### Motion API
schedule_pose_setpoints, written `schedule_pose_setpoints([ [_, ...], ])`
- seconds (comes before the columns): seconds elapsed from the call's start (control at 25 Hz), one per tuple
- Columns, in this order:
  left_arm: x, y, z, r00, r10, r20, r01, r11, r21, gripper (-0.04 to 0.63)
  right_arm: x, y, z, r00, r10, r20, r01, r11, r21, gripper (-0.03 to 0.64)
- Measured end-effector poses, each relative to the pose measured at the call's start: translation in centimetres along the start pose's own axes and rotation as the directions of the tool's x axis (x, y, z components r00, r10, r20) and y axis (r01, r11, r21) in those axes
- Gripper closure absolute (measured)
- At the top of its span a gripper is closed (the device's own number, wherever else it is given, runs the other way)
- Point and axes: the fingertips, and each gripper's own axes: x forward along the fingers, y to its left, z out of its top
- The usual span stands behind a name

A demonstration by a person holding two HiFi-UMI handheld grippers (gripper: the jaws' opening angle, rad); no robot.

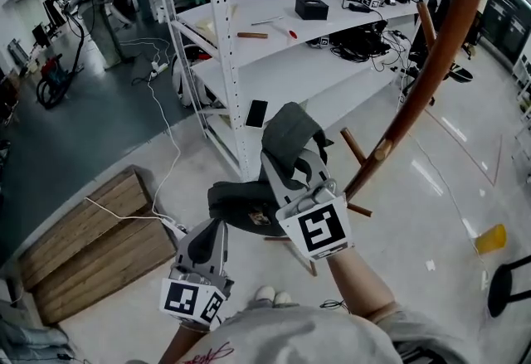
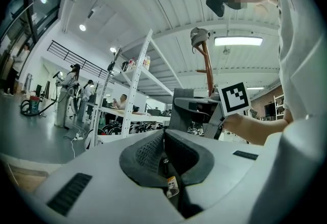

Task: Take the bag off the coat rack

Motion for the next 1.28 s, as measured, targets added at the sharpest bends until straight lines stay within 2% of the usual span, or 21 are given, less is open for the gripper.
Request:
schedule_pose_setpoints([
  [0.28,-1.0,0.2,0.8,1.0,0.019,0.01,-0.019,1.0,0.018,0.577,-1.4,2.6,-1.1,0.999,0.034,-0.013,-0.033,0.997,0.075,0.578],
  [0.68,-3.4,0.1,1.5,0.997,0.078,0.026,-0.079,0.997,0.028,0.577,-5.1,6.0,2.3,0.991,0.121,0.049,-0.126,0.986,0.108,0.578],
  [0.88,-3.7,-0.2,1.2,0.996,0.084,0.029,-0.085,0.996,0.032,0.577,-7.2,7.5,2.3,0.987,0.151,0.055,-0.158,0.978,0.137,0.578],
  [1.08,-3.7,-0.7,1.1,0.998,0.051,0.03,-0.052,0.998,0.029,0.577,-9.3,8.6,1.8,0.988,0.151,0.036,-0.155,0.973,0.169,0.578],
  [1.28,-3.0,-1.7,1.3,0.998,-0.042,0.044,0.04,0.999,0.032,0.577,-11.6,9.0,1.9,0.996,0.089,0.009,-0.089,0.982,0.164,0.578],
])
